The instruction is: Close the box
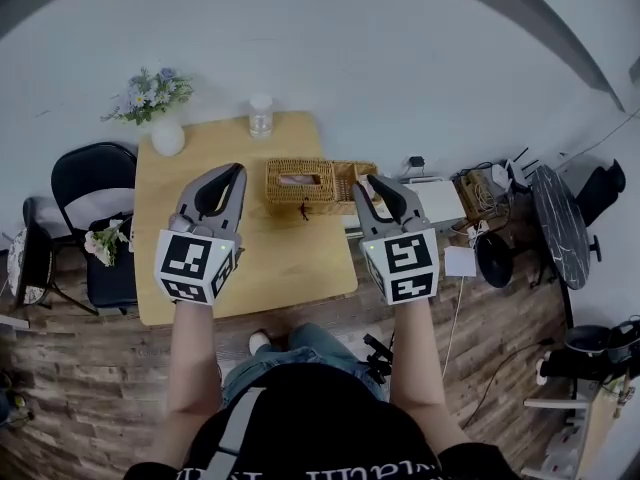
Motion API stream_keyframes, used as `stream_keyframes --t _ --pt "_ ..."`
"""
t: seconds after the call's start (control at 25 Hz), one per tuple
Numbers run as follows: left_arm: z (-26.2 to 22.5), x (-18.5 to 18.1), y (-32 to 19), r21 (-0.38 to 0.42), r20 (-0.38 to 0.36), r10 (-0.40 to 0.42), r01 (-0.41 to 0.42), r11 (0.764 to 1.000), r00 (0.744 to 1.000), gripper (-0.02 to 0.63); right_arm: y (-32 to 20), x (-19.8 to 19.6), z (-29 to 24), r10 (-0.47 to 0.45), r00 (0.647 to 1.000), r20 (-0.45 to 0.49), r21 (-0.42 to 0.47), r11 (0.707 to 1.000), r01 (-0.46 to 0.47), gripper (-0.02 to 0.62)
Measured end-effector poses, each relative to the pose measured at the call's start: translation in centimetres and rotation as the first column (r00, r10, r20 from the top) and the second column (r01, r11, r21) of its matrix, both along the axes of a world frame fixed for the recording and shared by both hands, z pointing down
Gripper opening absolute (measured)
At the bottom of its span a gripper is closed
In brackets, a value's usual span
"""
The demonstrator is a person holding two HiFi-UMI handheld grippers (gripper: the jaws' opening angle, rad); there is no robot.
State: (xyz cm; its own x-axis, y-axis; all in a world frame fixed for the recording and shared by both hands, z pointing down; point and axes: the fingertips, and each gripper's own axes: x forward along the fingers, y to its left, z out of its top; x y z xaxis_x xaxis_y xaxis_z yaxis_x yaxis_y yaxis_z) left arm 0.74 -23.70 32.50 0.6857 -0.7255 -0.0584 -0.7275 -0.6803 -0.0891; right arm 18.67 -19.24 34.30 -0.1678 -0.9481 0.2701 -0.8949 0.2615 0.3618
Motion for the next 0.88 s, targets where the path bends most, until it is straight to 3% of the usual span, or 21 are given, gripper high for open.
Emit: stream_keyframes --t 0.08,0.2,0.32,0.64,0.88 --pt "-0.6 0.5 0.2 0.013 -0.004 0.0 0.0 1.0 1.0 0.012 0.5 0.3 -0.8 0.003 1.0 -0.023 0.031 1.0 -0.003 0.055" --pt "-1.7 1.3 0.4 0.041 -0.014 -0.003 0.004 0.999 1.0 0.012 0.8 0.8 -2.1 -0.005 1.0 0.022 0.073 0.997 0.003 0.023" --pt "-2.8 2.2 0.4 0.065 -0.018 -0.019 0.02 0.998 1.0 0.012 1.0 1.4 -3.4 -0.025 0.997 0.068 0.102 0.995 0.018 0.015" --pt "-5.3 3.3 0.1 0.138 -0.016 -0.113 0.114 0.984 0.993 0.012 0.3 3.9 -6.4 -0.018 0.997 0.075 0.155 0.988 0.006 0.014" --pt "-5.9 3.4 0.0 0.161 -0.004 -0.14 0.139 0.977 0.99 0.012 -0.1 4.8 -7.0 -0.022 0.993 0.117 0.186 0.982 0.0 0.014"
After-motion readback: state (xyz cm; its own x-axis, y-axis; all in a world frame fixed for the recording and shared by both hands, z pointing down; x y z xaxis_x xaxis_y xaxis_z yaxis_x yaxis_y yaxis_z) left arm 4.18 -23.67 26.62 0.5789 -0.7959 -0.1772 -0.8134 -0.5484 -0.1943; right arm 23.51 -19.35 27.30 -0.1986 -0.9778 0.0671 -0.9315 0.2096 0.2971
